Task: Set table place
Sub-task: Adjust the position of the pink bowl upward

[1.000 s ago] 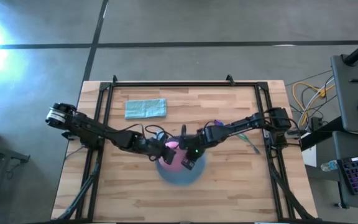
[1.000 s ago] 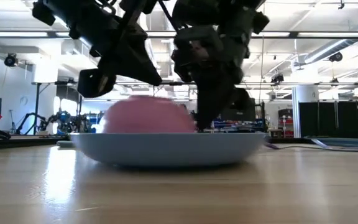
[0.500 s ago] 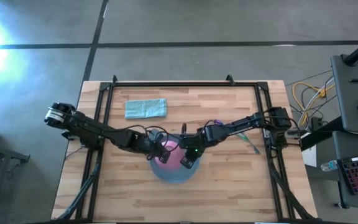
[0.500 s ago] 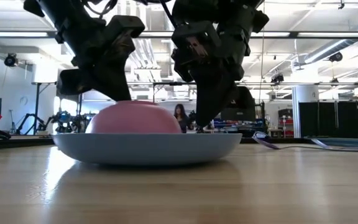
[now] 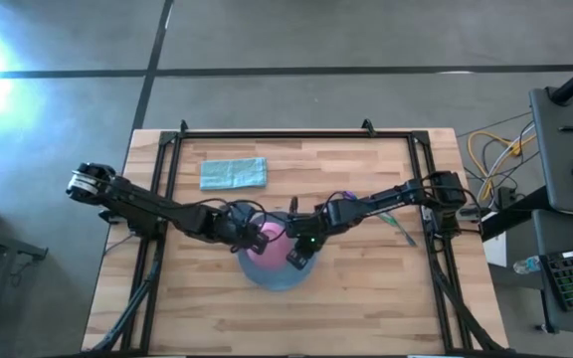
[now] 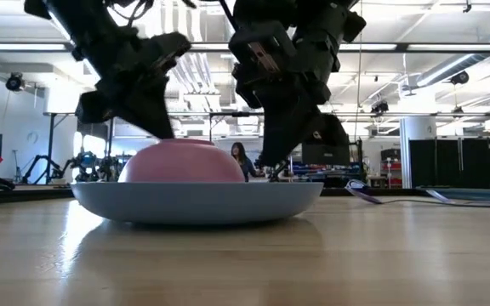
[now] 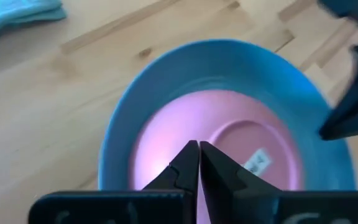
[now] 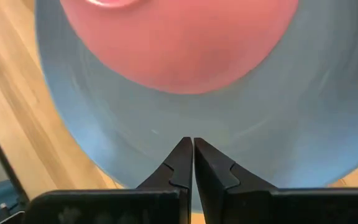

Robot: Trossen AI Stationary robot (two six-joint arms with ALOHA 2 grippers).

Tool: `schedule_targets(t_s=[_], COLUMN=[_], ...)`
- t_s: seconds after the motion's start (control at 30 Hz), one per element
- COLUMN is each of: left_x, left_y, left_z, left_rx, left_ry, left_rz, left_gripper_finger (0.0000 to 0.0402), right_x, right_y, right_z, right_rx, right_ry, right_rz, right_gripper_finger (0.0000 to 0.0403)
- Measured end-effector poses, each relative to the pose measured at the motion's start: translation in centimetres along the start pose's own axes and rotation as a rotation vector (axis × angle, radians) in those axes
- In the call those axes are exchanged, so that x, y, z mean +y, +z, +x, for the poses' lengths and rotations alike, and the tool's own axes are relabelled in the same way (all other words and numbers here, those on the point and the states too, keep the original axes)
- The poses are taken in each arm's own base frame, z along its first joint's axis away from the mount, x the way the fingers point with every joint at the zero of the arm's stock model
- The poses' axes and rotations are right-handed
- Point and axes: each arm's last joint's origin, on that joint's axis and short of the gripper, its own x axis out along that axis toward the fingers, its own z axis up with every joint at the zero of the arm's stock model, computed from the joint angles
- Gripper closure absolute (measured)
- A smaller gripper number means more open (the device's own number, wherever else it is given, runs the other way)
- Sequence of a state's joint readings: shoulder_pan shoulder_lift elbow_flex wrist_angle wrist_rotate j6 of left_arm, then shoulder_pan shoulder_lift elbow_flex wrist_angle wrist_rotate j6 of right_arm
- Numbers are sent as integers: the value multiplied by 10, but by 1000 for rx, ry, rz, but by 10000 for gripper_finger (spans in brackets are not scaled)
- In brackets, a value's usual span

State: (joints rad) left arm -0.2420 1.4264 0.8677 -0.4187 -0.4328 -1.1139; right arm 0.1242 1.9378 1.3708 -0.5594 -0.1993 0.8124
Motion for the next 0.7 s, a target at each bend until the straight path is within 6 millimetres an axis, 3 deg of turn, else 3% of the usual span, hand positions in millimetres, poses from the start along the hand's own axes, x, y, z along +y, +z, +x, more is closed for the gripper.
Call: schedule_targets(t_s=[0.23,0.7], left_x=[9,23], left_y=[-12,-19], left_z=[14,25], left_rx=[53,75], left_ry=[57,101], left_rz=[28,32], left_gripper_finger=[402,402], right_x=[8,6], right_y=[6,-1], right_z=[-4,21], right_rx=[-26,68], right_ry=[40,39], right_rz=[11,31], right_gripper_finger=[394,394])
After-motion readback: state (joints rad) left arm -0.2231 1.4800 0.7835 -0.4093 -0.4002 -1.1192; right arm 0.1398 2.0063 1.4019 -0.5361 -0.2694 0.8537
